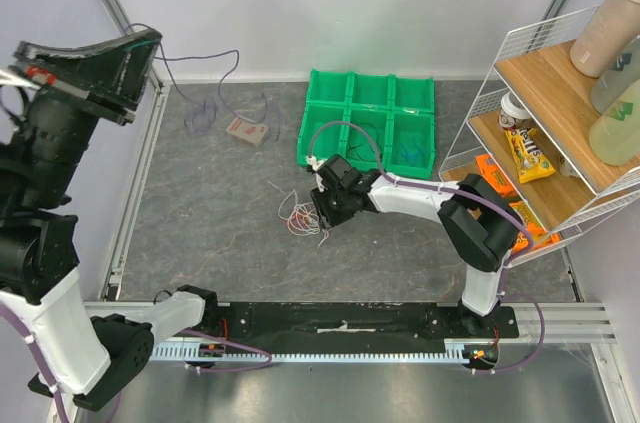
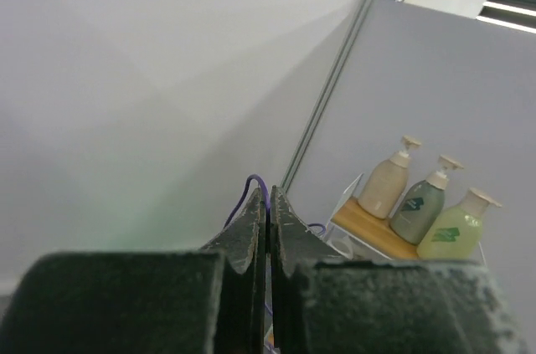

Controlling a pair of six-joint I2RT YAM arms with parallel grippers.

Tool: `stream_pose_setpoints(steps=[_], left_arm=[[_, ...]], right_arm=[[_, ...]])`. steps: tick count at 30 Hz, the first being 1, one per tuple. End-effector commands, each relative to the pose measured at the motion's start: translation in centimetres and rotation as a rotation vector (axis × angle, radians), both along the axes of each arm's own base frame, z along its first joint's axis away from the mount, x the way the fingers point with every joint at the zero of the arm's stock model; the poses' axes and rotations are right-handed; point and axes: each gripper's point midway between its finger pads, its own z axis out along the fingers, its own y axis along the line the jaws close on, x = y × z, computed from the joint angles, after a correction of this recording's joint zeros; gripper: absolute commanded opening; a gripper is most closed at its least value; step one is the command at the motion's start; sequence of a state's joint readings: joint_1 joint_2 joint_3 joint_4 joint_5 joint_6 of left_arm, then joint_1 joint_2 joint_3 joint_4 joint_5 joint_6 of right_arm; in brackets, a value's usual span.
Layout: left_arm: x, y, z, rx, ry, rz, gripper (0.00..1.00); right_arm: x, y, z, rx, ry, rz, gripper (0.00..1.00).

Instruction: Untangle the cables

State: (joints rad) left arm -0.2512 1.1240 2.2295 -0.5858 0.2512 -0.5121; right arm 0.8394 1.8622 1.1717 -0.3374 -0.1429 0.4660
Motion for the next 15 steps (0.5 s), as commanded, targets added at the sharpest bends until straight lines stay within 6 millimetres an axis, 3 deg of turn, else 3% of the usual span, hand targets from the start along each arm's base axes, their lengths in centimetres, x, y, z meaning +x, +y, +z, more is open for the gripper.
stream_pose_setpoints(steps=[1, 5, 11, 15], left_arm=[[5.9, -0.4, -6.9, -0.007, 0.307, 0.049, 0.02], [8.6, -0.7, -11.7, -0.006, 0.505, 0.078, 0.02], [10.4, -1.7, -16.8, 0.022, 0.695, 0.059, 0.02], [10.8, -2.5, -18.9, 0.033, 0.761, 0.023, 0.02]], right_arm=[[2.2, -0.8, 7.0, 0.031, -0.173, 0.028, 0.54], [3.3, -2.1, 13.1, 0.121, -0.299, 0.045, 0.77], [2.7, -0.6, 21.9, 0.317, -0.429, 0.162, 0.83], [3.1, 0.9, 30.0, 0.509, -0.574, 0.157, 0.86]])
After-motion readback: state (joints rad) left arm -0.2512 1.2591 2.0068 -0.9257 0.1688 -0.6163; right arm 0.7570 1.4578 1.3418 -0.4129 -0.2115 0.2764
